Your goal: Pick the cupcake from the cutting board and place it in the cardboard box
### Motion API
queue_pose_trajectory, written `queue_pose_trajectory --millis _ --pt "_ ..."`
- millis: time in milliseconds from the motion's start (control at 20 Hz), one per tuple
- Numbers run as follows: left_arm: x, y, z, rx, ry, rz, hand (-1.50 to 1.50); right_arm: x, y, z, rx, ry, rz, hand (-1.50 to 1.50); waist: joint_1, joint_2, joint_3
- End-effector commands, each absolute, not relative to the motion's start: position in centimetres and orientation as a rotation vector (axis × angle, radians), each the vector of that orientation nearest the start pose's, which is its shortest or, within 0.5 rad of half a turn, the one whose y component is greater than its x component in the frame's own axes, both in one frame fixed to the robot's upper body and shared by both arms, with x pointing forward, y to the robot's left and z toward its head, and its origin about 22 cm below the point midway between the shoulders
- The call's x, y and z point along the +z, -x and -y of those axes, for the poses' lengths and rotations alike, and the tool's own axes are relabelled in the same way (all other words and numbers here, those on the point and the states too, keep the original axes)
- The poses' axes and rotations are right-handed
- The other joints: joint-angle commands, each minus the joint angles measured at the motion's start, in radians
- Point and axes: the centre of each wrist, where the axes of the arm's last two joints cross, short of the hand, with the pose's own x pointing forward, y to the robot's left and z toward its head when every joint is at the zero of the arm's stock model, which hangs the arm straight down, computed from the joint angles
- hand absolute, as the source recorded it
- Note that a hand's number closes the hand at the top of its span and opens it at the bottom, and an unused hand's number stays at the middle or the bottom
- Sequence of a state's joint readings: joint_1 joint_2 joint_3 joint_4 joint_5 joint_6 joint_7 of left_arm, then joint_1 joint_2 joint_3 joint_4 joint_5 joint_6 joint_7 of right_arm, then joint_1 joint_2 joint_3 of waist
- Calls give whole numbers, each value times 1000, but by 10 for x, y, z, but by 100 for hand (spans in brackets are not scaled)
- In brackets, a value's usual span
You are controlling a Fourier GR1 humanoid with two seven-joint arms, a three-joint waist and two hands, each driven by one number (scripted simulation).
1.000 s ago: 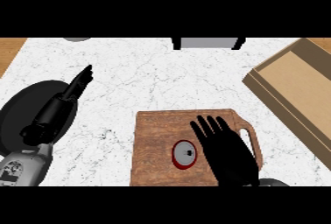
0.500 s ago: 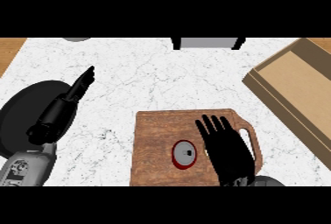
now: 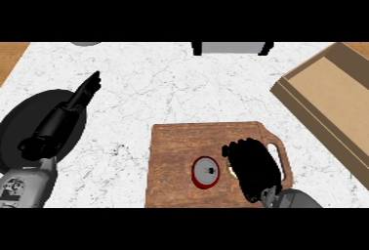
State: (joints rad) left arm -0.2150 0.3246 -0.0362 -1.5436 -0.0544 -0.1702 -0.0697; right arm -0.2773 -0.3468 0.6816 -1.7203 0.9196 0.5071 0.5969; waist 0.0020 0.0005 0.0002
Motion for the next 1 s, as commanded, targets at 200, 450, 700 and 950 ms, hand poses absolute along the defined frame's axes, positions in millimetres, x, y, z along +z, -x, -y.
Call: queue_pose_trajectory --millis 200,450,700,950 --pt "68 -285 -271 -538 -96 1745 0 48 -229 126 1702 872 1196 150 0 -1 0" --pt "70 -294 -269 -552 -76 1768 0 54 -306 151 1463 749 1250 150 20 7 1" --pt "65 -294 -271 -538 -100 1761 0 54 -348 160 1364 723 1339 150 14 5 0" --pt "59 -295 -261 -535 -100 1746 0 96 -356 131 1339 852 1515 150 5 1 0"
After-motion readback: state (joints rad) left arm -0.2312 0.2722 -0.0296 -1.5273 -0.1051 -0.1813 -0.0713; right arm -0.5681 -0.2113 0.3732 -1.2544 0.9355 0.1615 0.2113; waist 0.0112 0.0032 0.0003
